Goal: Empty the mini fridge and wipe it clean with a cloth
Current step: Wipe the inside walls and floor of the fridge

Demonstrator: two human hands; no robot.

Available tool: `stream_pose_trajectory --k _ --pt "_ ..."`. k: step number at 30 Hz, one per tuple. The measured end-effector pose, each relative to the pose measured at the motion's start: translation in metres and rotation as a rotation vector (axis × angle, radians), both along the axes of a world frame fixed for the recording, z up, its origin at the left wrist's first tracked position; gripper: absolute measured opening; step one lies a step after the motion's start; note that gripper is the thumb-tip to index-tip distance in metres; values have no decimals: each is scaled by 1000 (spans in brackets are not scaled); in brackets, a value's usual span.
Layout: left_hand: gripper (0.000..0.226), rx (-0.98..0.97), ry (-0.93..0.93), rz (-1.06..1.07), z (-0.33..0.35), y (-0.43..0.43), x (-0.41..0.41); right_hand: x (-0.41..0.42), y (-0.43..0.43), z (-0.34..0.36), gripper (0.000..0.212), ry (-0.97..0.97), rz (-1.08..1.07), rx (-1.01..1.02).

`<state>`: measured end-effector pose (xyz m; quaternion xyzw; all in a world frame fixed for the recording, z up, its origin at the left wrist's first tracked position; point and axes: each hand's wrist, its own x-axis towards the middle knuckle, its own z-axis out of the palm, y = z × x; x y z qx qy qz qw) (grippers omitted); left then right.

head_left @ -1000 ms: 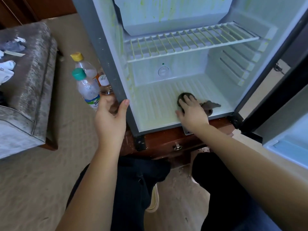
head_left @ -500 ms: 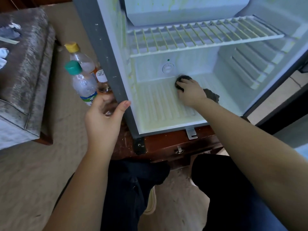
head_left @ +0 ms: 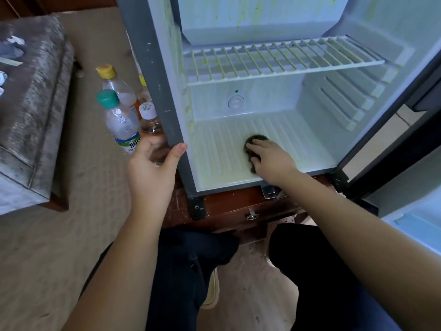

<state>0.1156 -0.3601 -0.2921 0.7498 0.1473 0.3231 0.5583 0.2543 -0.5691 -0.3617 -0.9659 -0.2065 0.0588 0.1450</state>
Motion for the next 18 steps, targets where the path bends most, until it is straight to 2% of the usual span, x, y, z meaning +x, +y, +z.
stream_pose_trajectory --k 8,14,18 --pt "28 40 -14 10 -2 -1 0 59 48 16 43 5 -4 -52" --pt "19 6 4 -16 -1 0 -2 -23 27 -4 45 -46 81 71" --pt "19 -41 -2 -12 -1 -1 -1 -71 11 -7 46 -86 128 37"
